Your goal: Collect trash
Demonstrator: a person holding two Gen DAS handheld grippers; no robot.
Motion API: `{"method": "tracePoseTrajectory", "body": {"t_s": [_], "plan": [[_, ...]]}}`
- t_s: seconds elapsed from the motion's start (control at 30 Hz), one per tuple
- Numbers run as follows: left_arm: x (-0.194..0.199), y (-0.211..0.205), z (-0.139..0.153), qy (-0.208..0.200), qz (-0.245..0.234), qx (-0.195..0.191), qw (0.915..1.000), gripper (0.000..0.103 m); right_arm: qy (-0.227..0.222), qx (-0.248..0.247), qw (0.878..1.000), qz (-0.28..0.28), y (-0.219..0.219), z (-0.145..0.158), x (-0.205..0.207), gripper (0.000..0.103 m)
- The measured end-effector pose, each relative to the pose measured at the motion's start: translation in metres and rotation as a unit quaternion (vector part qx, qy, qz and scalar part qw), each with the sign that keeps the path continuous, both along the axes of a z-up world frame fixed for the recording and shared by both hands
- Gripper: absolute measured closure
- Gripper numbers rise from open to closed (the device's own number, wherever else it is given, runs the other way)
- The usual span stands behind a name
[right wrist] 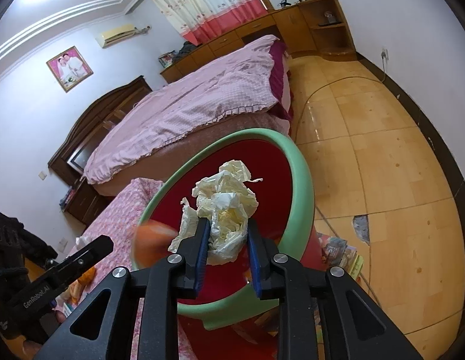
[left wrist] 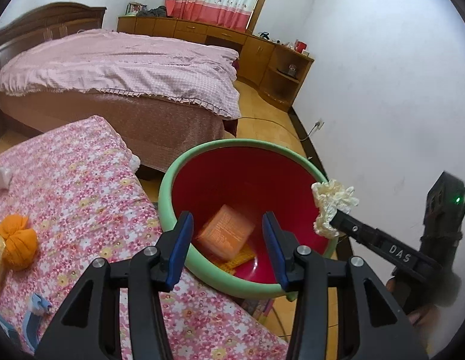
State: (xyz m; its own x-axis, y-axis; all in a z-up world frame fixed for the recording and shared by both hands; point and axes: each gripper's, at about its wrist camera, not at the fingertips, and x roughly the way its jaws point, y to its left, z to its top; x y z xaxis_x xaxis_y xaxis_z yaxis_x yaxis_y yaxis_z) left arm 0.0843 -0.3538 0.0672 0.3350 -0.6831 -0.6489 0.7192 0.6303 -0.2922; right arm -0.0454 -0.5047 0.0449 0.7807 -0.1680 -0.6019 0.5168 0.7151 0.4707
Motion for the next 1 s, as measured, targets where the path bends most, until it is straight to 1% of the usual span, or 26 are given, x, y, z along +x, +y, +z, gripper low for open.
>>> {"method": "tracePoseTrajectory", "body": {"t_s": [0.07,0.2,0.3,0.57,0.7,1.0], "plan": [[-0.001,-0.001,-0.001,0.0,-0.001,0.004,1.0,0.049,-0.001,-0.001,1.0,0.0,0.0,0.0,0.0,0.076],[-0.002,0.0,0.0,0.001,0.002,0.003,1.0,0.048,-0.005,-0.001,1.0,0.006,0.003,0.0,0.0,0.074],[-0.001,0.004,0.002,0.003,0.007,0.003,1.0,0.048,-0.006,-0.004,1.0,0.007,0.006,0.001,-0.001,0.062],[-0.002,0.029,0.009,0.009,0.03,-0.004,0.9995,0.048,-0.014,-0.005,1.0,0.011,0.014,0.009,-0.006,0.061],[-0.006,0.048,0.014,0.002,0.047,-0.002,0.9989,0.048,-0.02,-0.004,1.0,0.019,0.021,0.012,-0.007,0.061],[0.002,0.098,0.025,-0.01,0.105,0.004,0.9944,0.048,-0.019,0.0,0.999,0.042,0.043,0.014,-0.006,0.06]]}}
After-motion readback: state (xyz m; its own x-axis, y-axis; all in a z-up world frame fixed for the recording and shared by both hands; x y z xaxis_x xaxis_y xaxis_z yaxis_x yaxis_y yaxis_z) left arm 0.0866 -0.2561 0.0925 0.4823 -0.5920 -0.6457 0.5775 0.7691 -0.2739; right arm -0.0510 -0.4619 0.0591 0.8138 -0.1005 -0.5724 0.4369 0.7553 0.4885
